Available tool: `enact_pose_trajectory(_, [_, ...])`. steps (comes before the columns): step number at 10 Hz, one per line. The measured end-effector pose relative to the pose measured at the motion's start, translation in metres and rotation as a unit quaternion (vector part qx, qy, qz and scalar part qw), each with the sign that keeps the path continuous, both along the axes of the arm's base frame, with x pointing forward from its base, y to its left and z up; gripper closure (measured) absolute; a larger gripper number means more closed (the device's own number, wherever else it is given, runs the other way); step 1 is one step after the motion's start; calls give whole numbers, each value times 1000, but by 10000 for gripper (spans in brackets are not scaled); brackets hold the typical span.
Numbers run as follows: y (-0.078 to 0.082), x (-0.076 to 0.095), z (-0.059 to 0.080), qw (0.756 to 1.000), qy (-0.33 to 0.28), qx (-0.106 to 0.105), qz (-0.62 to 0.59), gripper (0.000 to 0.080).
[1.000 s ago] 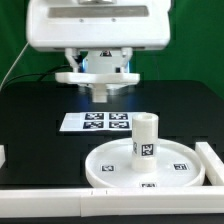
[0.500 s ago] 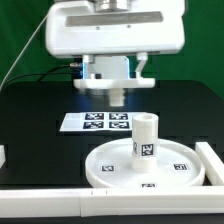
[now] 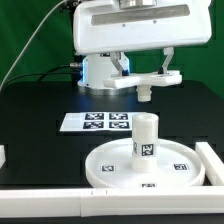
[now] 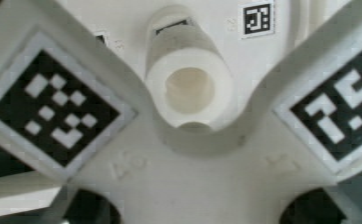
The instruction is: Assemble round table
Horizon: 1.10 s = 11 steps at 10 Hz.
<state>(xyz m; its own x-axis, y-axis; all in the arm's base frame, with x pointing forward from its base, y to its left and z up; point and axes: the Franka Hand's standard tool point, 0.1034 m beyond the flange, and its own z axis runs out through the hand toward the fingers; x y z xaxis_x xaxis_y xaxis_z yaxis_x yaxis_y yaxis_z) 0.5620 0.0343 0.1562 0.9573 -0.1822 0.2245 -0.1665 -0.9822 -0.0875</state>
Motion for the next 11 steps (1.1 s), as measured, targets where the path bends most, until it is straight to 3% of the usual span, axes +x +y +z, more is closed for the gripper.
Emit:
enact_pose_trajectory(2, [8,-3,-7,1000,7,-22,20,357])
enact_pose_trajectory(4, [5,-5,-21,999,15,-26,19,358])
enact_pose_trajectory(11, [3,-9,-40,999,27,-27,13,358])
